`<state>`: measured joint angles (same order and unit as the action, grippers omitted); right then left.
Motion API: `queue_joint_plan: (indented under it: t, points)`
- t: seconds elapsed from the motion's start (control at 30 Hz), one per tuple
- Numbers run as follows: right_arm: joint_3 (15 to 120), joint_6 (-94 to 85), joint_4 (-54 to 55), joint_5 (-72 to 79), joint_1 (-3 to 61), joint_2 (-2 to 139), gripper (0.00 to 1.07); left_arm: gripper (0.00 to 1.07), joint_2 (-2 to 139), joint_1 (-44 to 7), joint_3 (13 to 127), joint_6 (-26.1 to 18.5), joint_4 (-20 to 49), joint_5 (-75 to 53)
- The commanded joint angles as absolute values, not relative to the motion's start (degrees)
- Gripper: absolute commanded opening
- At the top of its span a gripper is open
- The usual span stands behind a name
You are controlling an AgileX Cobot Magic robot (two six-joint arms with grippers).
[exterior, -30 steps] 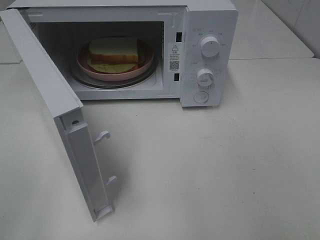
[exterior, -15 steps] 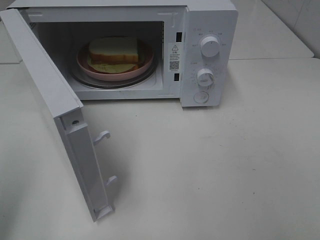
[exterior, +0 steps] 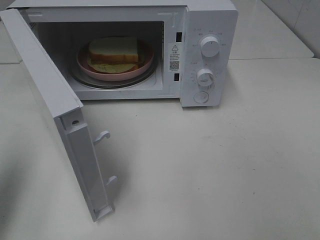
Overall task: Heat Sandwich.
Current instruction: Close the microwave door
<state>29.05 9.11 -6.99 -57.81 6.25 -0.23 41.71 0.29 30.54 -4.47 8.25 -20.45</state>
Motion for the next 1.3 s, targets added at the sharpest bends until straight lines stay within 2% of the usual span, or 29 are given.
queue_joint_plan:
  t: [0.03,0.37,0.57,0.7,0.73,0.9,1.0,1.13,1.3]
  points:
    - [28.8,8.6,-6.9,-57.1,5.9,-1.8,0.76,0.0,44.6,-0.1,27.8,-6.0,8.0,-10.8]
    - [28.8,8.6,-6.9,-57.1,5.9,-1.8,0.76,0.0,53.9,-0.1,19.1,-6.9,6.6,16.3]
    - [28.8,8.6,-6.9,-57.1,5.9,-1.8,0.76,0.0,61.2,-0.1,16.6,-5.8,-0.3,31.1]
    - [28.8,8.6,-6.9,-57.1,5.9,-1.8,0.76,0.0,64.5,-0.1,16.6,-3.6,-3.8,33.6]
    - [28.8,8.6,-6.9,-57.1,5.9,-1.8,0.76,0.0,66.9,-0.1,16.6,-1.1,-5.7,34.8]
    - [28.8,8.6,-6.9,-57.1,5.9,-1.8,0.76,0.0,70.8,-0.1,16.6,3.3,-10.1,38.3]
    - [28.8,8.6,-6.9,-57.1,5.9,-1.8,0.76,0.0,74.2,-0.1,16.6,5.7,-16.0,42.1]
    - [28.8,8.6,-6.9,-57.1,5.9,-1.8,0.76,0.0,76.5,-0.1,16.8,6.8,-18.9,44.3]
    - [28.8,8.6,-6.9,-57.1,5.9,-1.8,0.76,0.0,80.0,-2.8,18.6,6.6,-21.1,45.6]
